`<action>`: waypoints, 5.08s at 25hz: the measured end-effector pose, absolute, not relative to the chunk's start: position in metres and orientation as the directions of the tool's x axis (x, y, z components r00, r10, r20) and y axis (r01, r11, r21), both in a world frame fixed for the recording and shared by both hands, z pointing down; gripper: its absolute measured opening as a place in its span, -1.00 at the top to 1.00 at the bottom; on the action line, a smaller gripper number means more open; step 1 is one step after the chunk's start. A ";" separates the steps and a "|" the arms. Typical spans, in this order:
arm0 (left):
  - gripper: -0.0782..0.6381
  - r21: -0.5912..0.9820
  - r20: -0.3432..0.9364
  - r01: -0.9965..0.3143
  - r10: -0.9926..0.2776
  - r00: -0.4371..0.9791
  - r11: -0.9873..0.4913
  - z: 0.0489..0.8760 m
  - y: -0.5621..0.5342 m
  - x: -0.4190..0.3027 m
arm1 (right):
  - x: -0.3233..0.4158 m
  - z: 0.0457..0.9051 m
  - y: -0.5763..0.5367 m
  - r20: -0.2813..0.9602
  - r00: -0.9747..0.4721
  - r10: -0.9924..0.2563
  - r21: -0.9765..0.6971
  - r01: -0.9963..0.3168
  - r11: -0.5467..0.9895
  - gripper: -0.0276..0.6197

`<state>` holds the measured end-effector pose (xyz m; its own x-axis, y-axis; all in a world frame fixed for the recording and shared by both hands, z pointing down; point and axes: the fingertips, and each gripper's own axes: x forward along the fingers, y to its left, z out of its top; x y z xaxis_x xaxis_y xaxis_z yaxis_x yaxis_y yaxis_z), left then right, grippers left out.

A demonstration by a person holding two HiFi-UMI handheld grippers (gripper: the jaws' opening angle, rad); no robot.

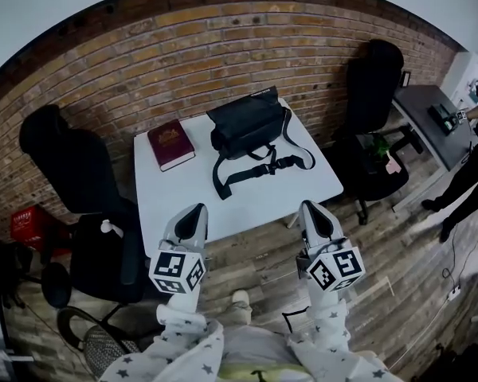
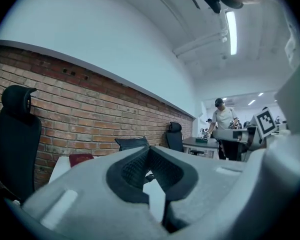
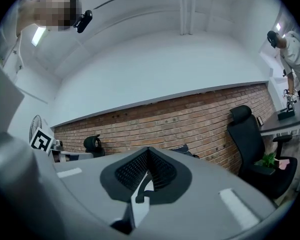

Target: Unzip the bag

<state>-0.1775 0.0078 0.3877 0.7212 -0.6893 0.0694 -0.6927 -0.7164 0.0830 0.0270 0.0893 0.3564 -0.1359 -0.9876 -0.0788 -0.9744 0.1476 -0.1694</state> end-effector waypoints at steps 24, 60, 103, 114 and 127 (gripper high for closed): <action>0.78 0.127 0.126 -0.775 -0.765 0.632 -0.619 0.416 -0.127 -0.135 | 0.080 0.375 -0.077 -0.054 -0.258 -0.965 -0.201 -0.943 0.264 0.91; 0.04 0.302 0.277 -0.761 -0.710 0.647 -0.575 0.477 -0.307 -0.075 | -0.016 0.555 -0.247 0.334 -0.683 -0.650 -0.427 -0.724 0.541 0.29; 0.48 0.261 0.239 -0.675 -0.631 0.738 -0.690 0.486 -0.336 -0.038 | -0.012 0.562 -0.258 0.360 -0.600 -0.715 -0.338 -0.798 0.500 0.78; 0.49 0.234 0.250 -0.688 -0.641 0.725 -0.687 0.487 -0.336 -0.039 | 0.002 0.556 -0.264 0.376 -0.608 -0.699 -0.296 -0.794 0.531 0.78; 0.49 0.225 0.256 -0.712 -0.664 0.702 -0.665 0.489 -0.336 -0.039 | 0.026 0.555 -0.272 0.387 -0.609 -0.692 -0.288 -0.793 0.537 0.78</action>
<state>-0.0390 -0.3356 0.4892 0.7022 -0.6642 0.2563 -0.7116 -0.6655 0.2252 0.0259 -0.2725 0.5546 -0.6088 -0.6924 0.3872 -0.7932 0.5365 -0.2879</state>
